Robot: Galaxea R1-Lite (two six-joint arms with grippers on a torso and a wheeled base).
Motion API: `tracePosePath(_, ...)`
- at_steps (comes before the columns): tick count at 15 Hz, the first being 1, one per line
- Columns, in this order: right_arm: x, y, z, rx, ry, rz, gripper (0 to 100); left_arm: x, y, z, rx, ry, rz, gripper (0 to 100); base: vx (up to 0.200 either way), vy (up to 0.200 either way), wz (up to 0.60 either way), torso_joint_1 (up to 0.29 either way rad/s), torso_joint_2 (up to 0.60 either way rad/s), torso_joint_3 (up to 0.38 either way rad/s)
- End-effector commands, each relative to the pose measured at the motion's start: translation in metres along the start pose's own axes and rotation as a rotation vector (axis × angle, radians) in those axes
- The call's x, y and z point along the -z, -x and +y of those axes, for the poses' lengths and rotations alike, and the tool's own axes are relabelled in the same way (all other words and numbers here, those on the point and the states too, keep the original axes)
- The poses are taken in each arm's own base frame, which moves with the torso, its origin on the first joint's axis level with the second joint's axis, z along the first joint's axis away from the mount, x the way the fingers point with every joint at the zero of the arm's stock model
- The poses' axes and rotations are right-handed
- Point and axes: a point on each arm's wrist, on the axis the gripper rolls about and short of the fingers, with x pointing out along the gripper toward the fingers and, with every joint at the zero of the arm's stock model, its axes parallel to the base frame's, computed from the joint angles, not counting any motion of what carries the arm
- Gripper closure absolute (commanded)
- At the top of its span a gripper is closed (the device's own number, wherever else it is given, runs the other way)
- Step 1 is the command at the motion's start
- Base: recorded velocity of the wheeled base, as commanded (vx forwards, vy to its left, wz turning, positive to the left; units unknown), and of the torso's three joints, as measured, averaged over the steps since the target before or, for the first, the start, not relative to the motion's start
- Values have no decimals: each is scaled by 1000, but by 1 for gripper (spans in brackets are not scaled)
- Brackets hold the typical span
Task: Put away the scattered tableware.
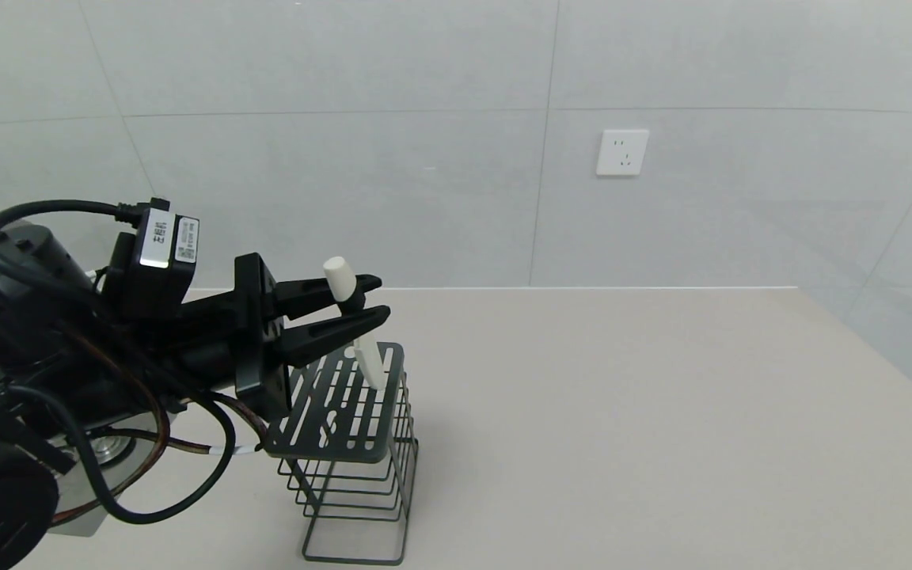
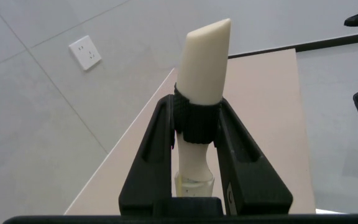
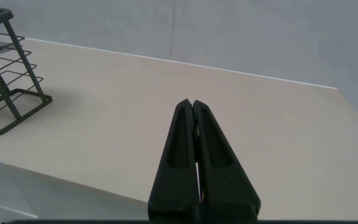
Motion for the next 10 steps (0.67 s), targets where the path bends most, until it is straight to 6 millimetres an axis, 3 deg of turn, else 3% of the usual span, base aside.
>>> tracePosePath(1, 0, 0, 0, -1, -2, 1, 100, 5, 2, -4, 4, 18, 15, 100, 0, 0, 0, 0, 0, 0)
tracePosePath(10, 0, 0, 0, -1, 0, 1, 100, 16, -1, -2, 6, 44, 37, 100, 0, 0, 0, 0, 0, 0)
